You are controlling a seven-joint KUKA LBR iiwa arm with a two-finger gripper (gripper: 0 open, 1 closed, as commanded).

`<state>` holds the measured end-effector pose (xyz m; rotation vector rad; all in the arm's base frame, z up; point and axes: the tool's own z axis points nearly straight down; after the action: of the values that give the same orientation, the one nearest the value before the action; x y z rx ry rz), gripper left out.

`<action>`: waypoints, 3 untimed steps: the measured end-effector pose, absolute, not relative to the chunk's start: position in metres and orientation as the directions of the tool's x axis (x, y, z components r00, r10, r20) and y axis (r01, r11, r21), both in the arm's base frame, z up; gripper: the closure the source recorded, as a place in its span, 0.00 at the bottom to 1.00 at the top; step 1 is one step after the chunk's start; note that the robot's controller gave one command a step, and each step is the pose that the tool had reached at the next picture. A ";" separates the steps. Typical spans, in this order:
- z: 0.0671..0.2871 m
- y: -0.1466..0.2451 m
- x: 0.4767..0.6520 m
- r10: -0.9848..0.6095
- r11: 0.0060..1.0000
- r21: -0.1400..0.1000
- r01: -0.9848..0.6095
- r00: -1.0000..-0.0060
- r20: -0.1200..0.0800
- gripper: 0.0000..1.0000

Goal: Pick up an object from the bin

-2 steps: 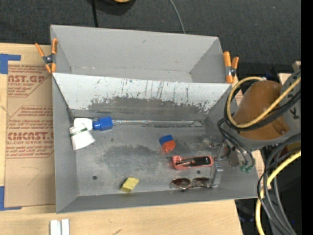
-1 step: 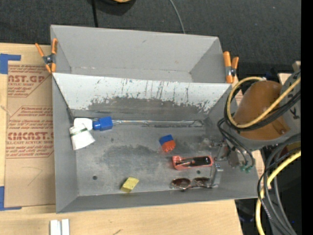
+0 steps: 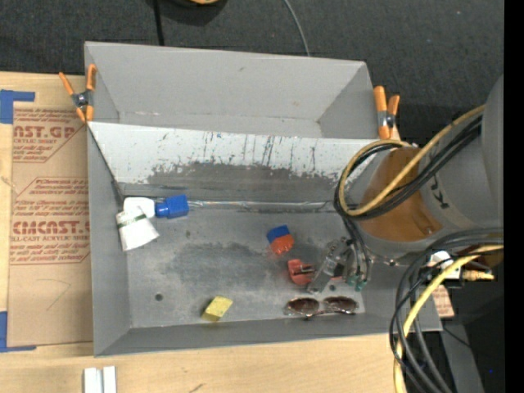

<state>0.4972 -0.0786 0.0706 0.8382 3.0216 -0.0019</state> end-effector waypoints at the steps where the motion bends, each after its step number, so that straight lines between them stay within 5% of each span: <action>1: 0.071 -0.079 0.497 0.515 0.857 0.000 0.515 -0.857 -0.006 1.00; 3: 0.085 -0.074 0.497 0.592 0.806 0.001 0.592 -0.806 -0.004 1.00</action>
Offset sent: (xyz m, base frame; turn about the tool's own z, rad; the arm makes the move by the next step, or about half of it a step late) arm 0.0001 0.0072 0.0178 0.0672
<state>0.4967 -0.0737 0.0853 0.9773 2.9812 -0.0011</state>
